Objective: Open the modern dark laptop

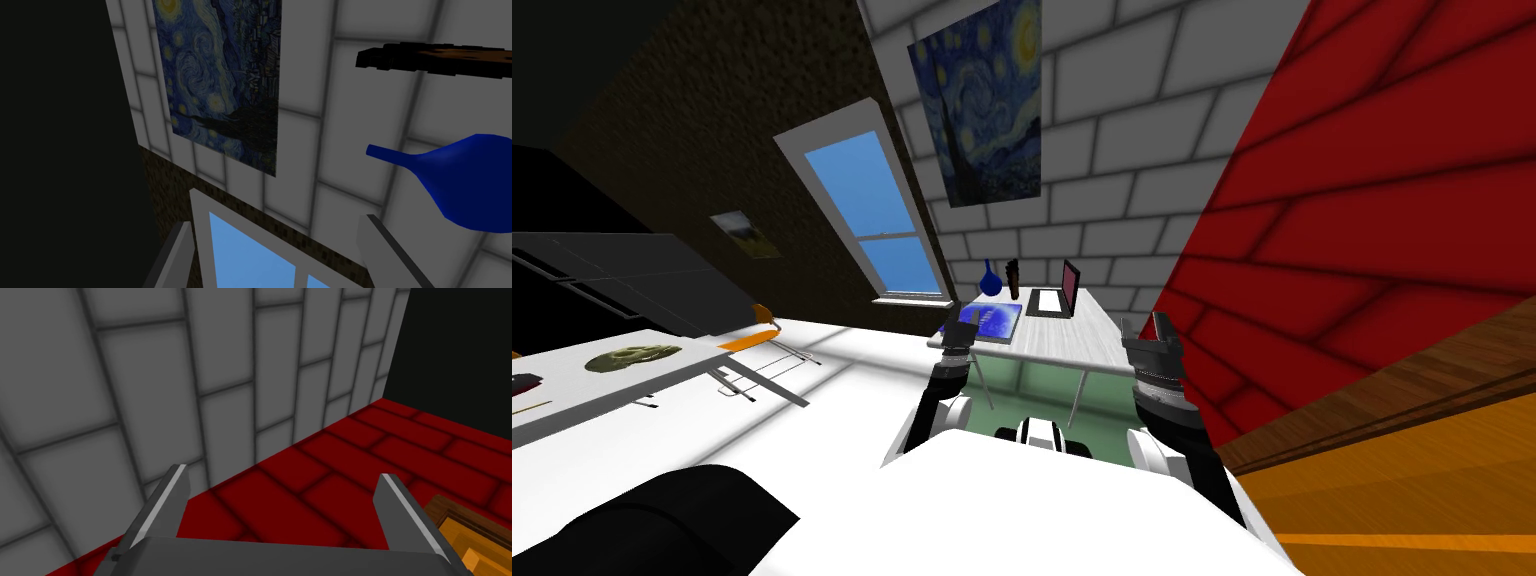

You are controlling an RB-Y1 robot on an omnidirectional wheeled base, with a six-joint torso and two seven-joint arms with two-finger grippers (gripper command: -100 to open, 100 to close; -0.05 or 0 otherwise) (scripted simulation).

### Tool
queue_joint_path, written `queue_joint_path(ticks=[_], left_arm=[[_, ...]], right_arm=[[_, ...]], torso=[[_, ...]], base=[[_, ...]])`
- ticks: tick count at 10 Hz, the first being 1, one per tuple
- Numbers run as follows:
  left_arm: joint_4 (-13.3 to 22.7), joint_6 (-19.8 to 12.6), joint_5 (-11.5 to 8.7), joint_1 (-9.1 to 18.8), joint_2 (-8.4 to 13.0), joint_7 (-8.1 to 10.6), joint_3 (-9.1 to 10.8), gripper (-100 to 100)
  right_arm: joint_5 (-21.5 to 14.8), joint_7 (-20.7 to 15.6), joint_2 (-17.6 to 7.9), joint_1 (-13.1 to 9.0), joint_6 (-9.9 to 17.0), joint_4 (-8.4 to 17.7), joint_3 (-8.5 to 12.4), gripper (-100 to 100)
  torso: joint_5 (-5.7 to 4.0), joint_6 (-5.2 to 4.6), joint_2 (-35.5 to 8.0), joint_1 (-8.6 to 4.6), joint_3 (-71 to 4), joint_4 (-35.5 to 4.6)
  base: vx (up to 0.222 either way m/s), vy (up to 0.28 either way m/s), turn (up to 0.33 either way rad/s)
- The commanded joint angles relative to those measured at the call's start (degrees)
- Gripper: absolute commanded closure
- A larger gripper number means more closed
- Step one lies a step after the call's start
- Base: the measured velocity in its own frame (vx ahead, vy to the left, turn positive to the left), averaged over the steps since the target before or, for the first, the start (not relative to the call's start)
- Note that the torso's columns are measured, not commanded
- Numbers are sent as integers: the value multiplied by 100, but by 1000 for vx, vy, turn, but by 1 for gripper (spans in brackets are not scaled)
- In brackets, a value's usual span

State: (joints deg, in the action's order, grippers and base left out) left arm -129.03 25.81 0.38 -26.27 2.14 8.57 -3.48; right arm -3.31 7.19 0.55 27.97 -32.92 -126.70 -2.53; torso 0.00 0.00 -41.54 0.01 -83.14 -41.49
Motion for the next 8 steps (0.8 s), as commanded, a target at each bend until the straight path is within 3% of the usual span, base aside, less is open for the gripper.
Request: queue_joint_path(ticks=[1, 5, 8], left_arm=[[1, 0, 0, 0, 0, 0, 0, 0], [1, 0, 0, 0, 0, 0, 0, 0], [1, 0, 0, 0, 0, 0, 0, 0]], right_arm=[[-242, -21, -476, -136, 12, 136, -6, -100], [-885, -65, -1052, -572, 72, 494, 17, -100], [-1358, -93, -1255, -861, 108, 716, 32, -100]], torso=[[1, 0, -54, 2, -111, -56], [1, 0, -73, 4, -144, -79], [-1, 0, -73, -6, -144, -79]], base=[[-4, 29, -23], [-2, 53, -32], [1, 54, -33]])
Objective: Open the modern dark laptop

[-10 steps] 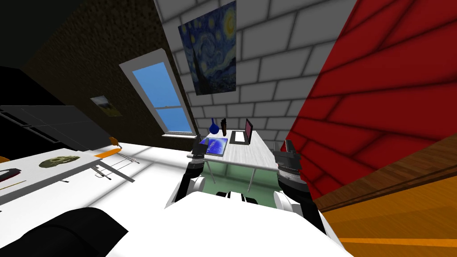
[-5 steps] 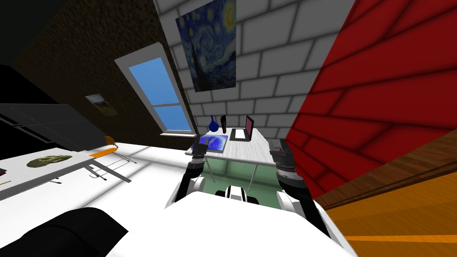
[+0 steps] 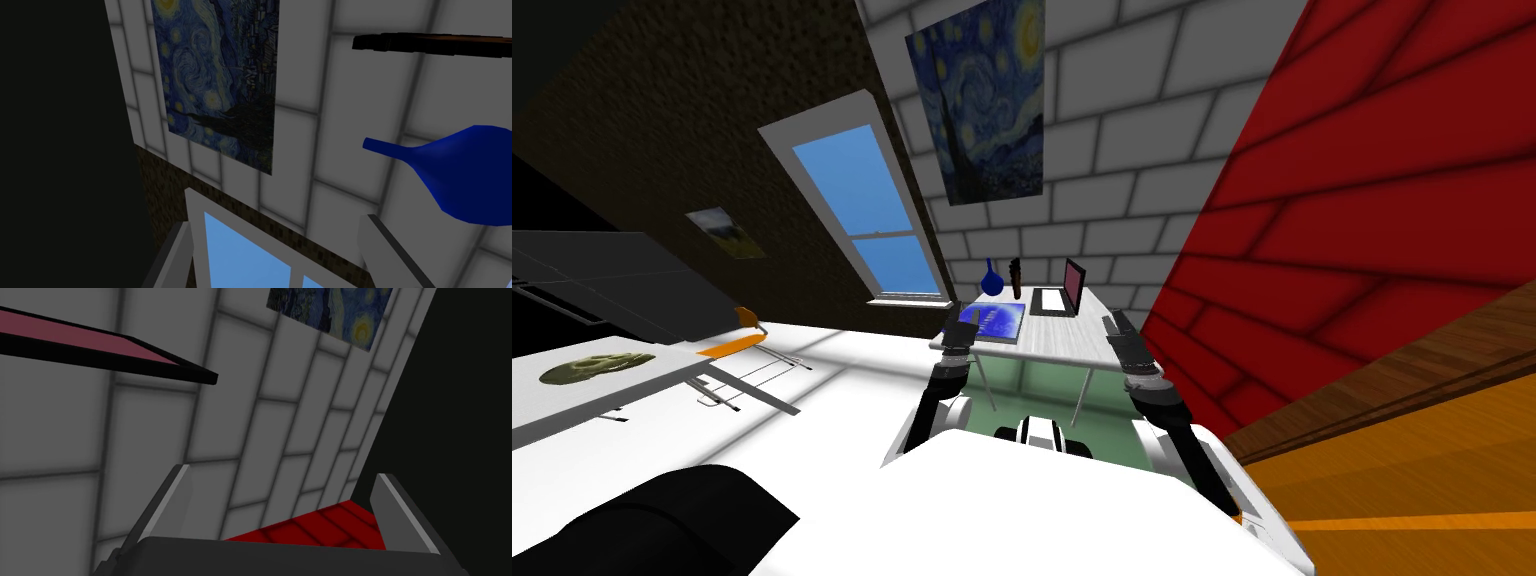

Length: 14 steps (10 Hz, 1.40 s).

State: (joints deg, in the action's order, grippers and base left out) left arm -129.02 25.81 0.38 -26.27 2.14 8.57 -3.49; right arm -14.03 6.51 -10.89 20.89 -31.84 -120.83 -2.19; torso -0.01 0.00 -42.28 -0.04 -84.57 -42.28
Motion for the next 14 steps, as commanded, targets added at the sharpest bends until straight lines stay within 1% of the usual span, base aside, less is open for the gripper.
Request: queue_joint_path(ticks=[1, 2, 3, 4, 5, 6, 7, 8, 9, 10, 11, 12, 13, 14], left_arm=[[0, 0, 0, 0, 0, 0, 0, 0], [0, 0, 0, 0, 0, 0, 0, 0], [0, 0, 0, 0, 0, 0, 0, 0], [0, 0, 0, 0, 0, 0, 0, 0], [0, 0, 0, 0, 0, 0, 0, 0], [0, 0, 0, 0, 0, 0, 0, 0], [0, 0, 0, 0, 0, 0, 0, 0], [0, 0, 0, 0, 0, 0, 0, 0], [0, 0, 0, 0, 0, 0, 0, 0], [0, 0, 0, 0, 0, 0, 0, 0], [0, 0, 0, 0, 0, 0, 0, 0], [0, 0, 0, 0, 0, 0, 0, 0], [0, 0, 0, 0, 0, 0, 0, 0], [0, 0, 0, 0, 0, 0, 0, 0]], right_arm=[[-442, -41, -208, -312, 20, 248, 6, -100], [-565, -41, -208, -312, 20, 248, 6, -100], [-764, -57, -304, -479, 39, 371, 15, -100], [-833, -57, -304, -479, 39, 371, 15, -100], [-1044, -74, -400, -654, 59, 499, 24, -100], [-1115, -74, -400, -654, 59, 499, 24, -100], [-1337, -92, -496, -838, 79, 632, 34, -100], [-1410, -92, -496, -838, 79, 632, 34, -100], [-1624, -110, -590, -1028, 101, 770, 44, -100], [-1716, -110, -590, -1028, 101, 770, 44, -100], [-1913, -129, -680, -1225, 124, 916, 54, -100], [-2033, -129, -680, -1225, 124, 916, 54, -100], [-2229, -149, -767, -1429, 148, 1068, 64, -100], [-2359, -149, -767, -1429, 148, 1068, 64, -100]], torso=[[-1, 0, -1, -3, 0, 0], [1, 1, -1, 5, 0, 0], [1, 0, -3, 4, 2, -1], [2, 0, -3, 7, 2, -1], [1, 0, -2, 3, 1, -1], [0, 0, 0, 3, 0, 0], [0, 0, 1, 1, -1, 0], [1, 0, 0, 5, -1, 0], [1, 0, 0, 5, 0, 0], [2, 0, -1, 7, 0, 0], [1, 0, -1, 3, 1, -1], [1, 0, -1, 6, 1, -1], [1, 0, -1, 3, 1, 0], [1, 0, 1, 6, 0, 0]], base=[[-1, 57, -47], [-5, 49, -21], [-9, 57, -43], [-7, 46, -17], [-6, 46, -29], [-1, 39, -24], [-3, 48, -50], [-2, 46, -18], [-4, 53, -35], [-3, 45, -23], [-6, 54, -50], [-4, 46, -23], [-2, 55, -43], [-5, 55, -23]])
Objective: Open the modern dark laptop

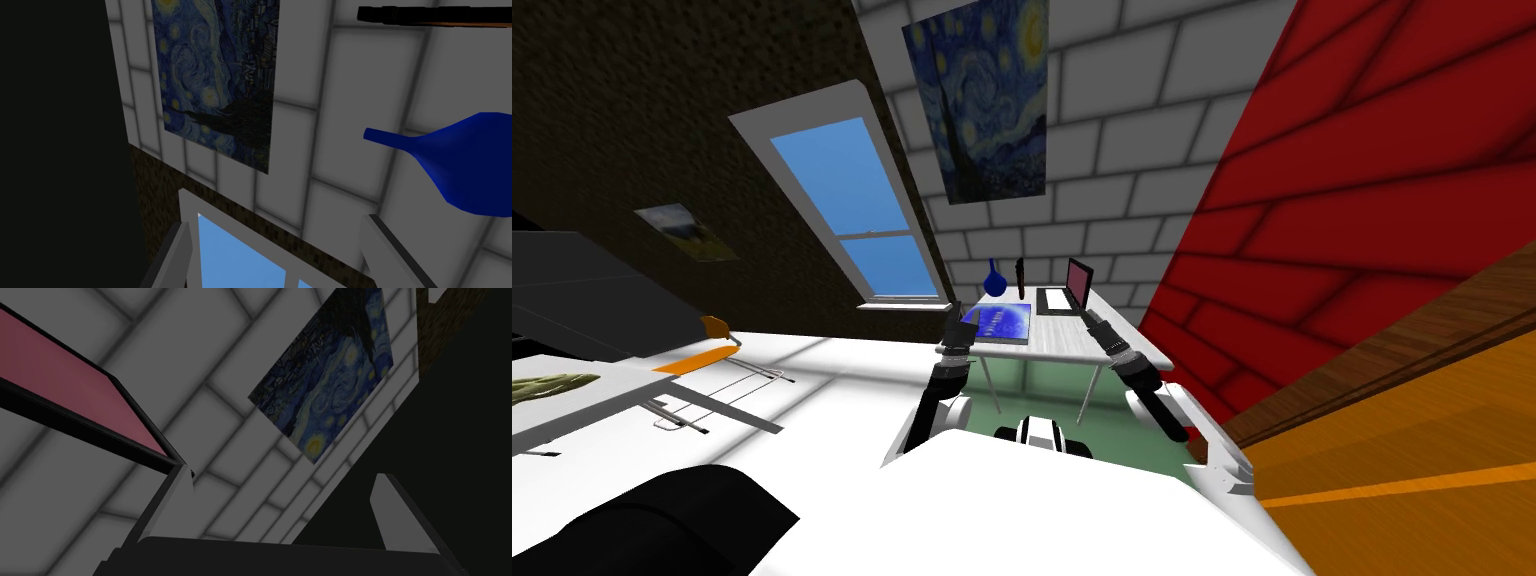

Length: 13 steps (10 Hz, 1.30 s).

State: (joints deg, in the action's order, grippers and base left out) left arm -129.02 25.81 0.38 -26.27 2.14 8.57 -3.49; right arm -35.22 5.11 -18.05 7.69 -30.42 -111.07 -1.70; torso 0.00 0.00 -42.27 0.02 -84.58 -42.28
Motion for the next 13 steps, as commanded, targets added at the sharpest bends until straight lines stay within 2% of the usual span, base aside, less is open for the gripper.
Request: queue_joint_path(ticks=[1, 2, 3, 4, 5, 6, 7, 8, 9, 10, 11, 12, 13], left_arm=[[0, 0, 0, 0, 0, 0, 0, 0], [0, 0, 0, 0, 0, 0, 0, 0], [0, 0, 0, 0, 0, 0, 0, 0], [0, 0, 0, 0, 0, 0, 0, 0], [0, 0, 0, 0, 0, 0, 0, 0], [0, 0, 0, 0, 0, 0, 0, 0], [0, 0, 0, 0, 0, 0, 0, 0], [0, 0, 0, 0, 0, 0, 0, 0], [0, 0, 0, 0, 0, 0, 0, 0], [0, 0, 0, 0, 0, 0, 0, 0], [0, 0, 0, 0, 0, 0, 0, 0], [0, 0, 0, 0, 0, 0, 0, 0], [0, 0, 0, 0, 0, 0, 0, 0]], right_arm=[[-436, -29, -133, -319, 31, 251, 27, -100], [-572, -29, -133, -319, 31, 251, 27, -100], [-763, -51, -211, -533, 59, 419, 38, -100], [-911, -51, -211, -533, 59, 419, 38, -100], [-1097, -72, -288, -752, 88, 595, 49, -100], [-1256, -72, -288, -752, 88, 595, 49, -100], [-1432, -95, -366, -975, 119, 779, 61, -100], [-1604, -95, -366, -975, 119, 779, 61, -100], [-1784, -118, -446, -1201, 153, 971, 73, -100], [-1954, -118, -446, -1201, 153, 971, 73, -100], [-2129, -141, -531, -1428, 188, 1170, 86, -100], [-2304, -141, -531, -1428, 188, 1170, 86, -100], [-2497, -165, -622, -1656, 225, 1376, 98, -100]], torso=[[0, 0, -2, -1, 1, 0], [1, 0, -1, 2, 1, 0], [0, 0, -3, -3, 2, -1], [0, 0, 0, -1, 0, 0], [-1, 0, -1, -5, 0, 0], [-1, 0, 0, -4, 0, 0], [-1, -1, -2, -6, 1, 0], [0, 0, -4, 1, 2, -1], [0, 0, -2, 0, 1, -1], [1, 0, 0, 1, 0, 0], [0, 0, -1, -2, 0, 0], [0, -1, 0, -1, 0, 0], [-2, 0, -1, -6, 1, 0]], base=[[-7, 67, -43], [-9, 56, -23], [-3, 65, -49], [-3, 53, -24], [-4, 53, -47], [-6, 43, -25], [-13, 57, -41], [-8, 56, -32], [-6, 65, -46], [-6, 60, -25], [-3, 65, -57], [-4, 49, -24], [-6, 59, -43]])
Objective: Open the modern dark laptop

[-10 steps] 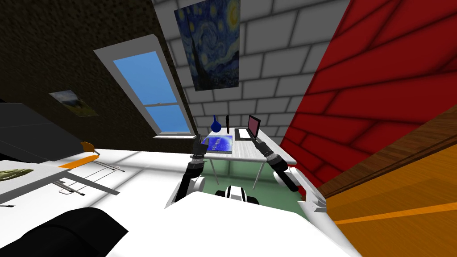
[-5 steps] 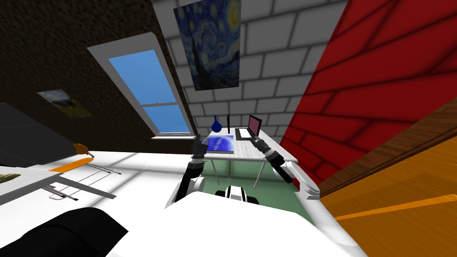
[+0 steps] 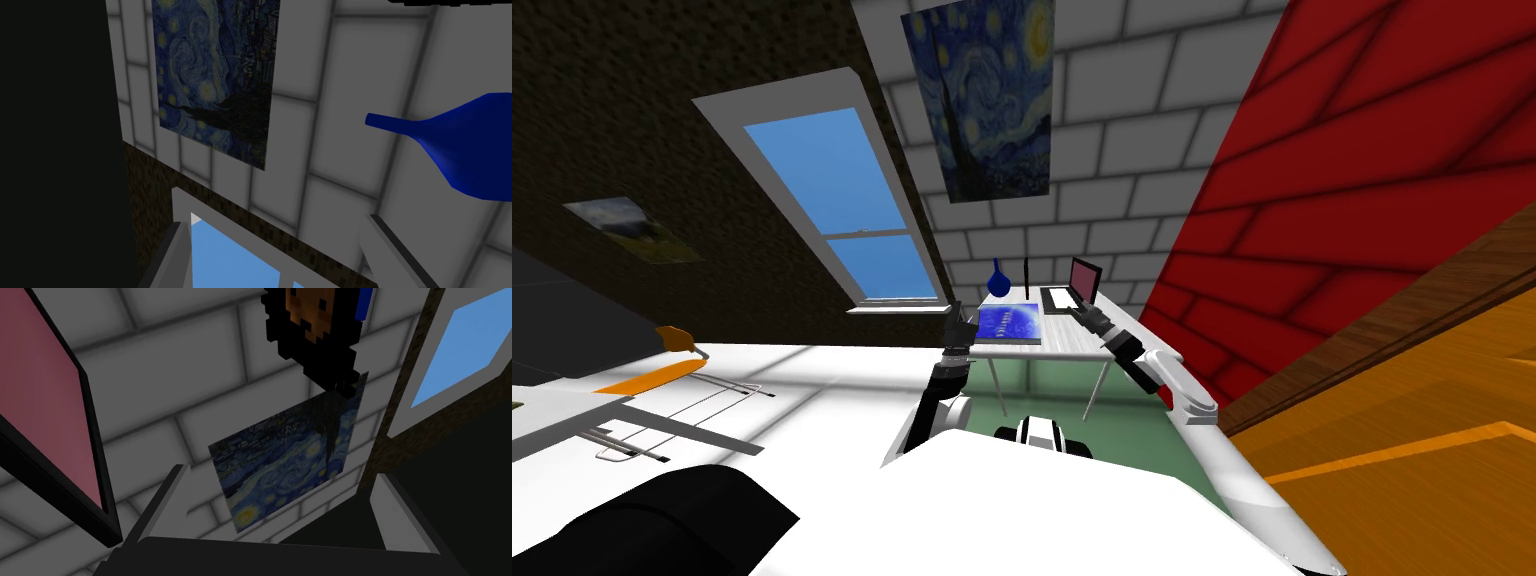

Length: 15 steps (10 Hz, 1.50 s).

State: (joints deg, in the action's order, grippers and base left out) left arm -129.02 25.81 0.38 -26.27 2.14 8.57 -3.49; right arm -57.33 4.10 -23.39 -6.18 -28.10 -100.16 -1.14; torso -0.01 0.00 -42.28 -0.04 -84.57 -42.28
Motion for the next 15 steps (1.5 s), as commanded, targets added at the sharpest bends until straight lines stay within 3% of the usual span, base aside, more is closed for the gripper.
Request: queue_joint_path(ticks=[1, 2, 3, 4, 5, 6, 7, 8, 9, 10, 11, 12, 13, 14, 15], left_arm=[[0, 0, 0, 0, 0, 0, 0, 0], [0, 0, 0, 0, 0, 0, 0, 0], [0, 0, 0, 0, 0, 0, 0, 0], [0, 0, 0, 0, 0, 0, 0, 0], [0, 0, 0, 0, 0, 0, 0, 0], [0, 0, 0, 0, 0, 0, 0, 0], [0, 0, 0, 0, 0, 0, 0, 0], [0, 0, 0, 0, 0, 0, 0, 0], [0, 0, 0, 0, 0, 0, 0, 0], [0, 0, 0, 0, 0, 0, 0, 0], [0, 0, 0, 0, 0, 0, 0, 0], [0, 0, 0, 0, 0, 0, 0, 0], [0, 0, 0, 0, 0, 0, 0, 0], [0, 0, 0, 0, 0, 0, 0, 0], [0, 0, 0, 0, 0, 0, 0, 0]], right_arm=[[-441, -64, -87, -269, -7, 285, 42, -100], [-626, -88, -184, -496, 31, 495, 54, -100], [-787, -88, -184, -496, 31, 495, 54, -100], [-975, -112, -288, -722, 70, 708, 67, -100], [-1128, -112, -288, -722, 70, 708, 67, -100], [-1322, -136, -398, -946, 110, 921, 79, -100], [-1464, -136, -398, -946, 110, 921, 79, -100], [-1650, -159, -512, -1165, 150, 1134, 91, -100], [-1792, -159, -512, -1165, 150, 1134, 91, -100], [-1981, -182, -628, -1379, 189, 1345, 103, -100], [-2112, -182, -628, -1379, 189, 1345, 103, -100], [-2278, -205, -747, -1587, 228, 1551, 114, -100], [-2421, -205, -747, -1587, 228, 1551, 114, -100], [-2604, -226, -867, -1788, 265, 1749, 125, -100], [-2719, -226, -867, -1788, 265, 1749, 125, -100]], torso=[[1, -1, 0, 4, 0, 0], [1, 0, -1, 2, 1, -1], [2, -1, -3, 6, 1, -1], [1, 0, -2, 3, 1, -1], [2, 0, 0, 8, 0, -1], [1, -1, 1, 3, -1, 0], [1, -1, 2, 3, -1, 0], [1, 0, 0, 2, 0, 0], [1, -1, -1, 5, 0, -1], [1, 0, -1, 3, 1, 0], [2, -1, 1, 8, 0, 0], [1, 0, 0, 3, 0, 0], [1, -1, -1, 1, 0, -1], [0, 0, -1, 1, 1, 0], [1, -1, -1, 5, 1, -1]], base=[[-8, 51, -26], [-14, 57, -48], [-14, 50, -23], [-13, 65, -45], [-8, 54, -26], [-9, 55, -51], [-9, 49, -22], [-11, 57, -42], [-10, 49, -24], [-7, 63, -30], [-5, 51, -33], [-10, 47, -47], [-10, 42, -22], [-12, 50, -42], [-10, 42, -24]])
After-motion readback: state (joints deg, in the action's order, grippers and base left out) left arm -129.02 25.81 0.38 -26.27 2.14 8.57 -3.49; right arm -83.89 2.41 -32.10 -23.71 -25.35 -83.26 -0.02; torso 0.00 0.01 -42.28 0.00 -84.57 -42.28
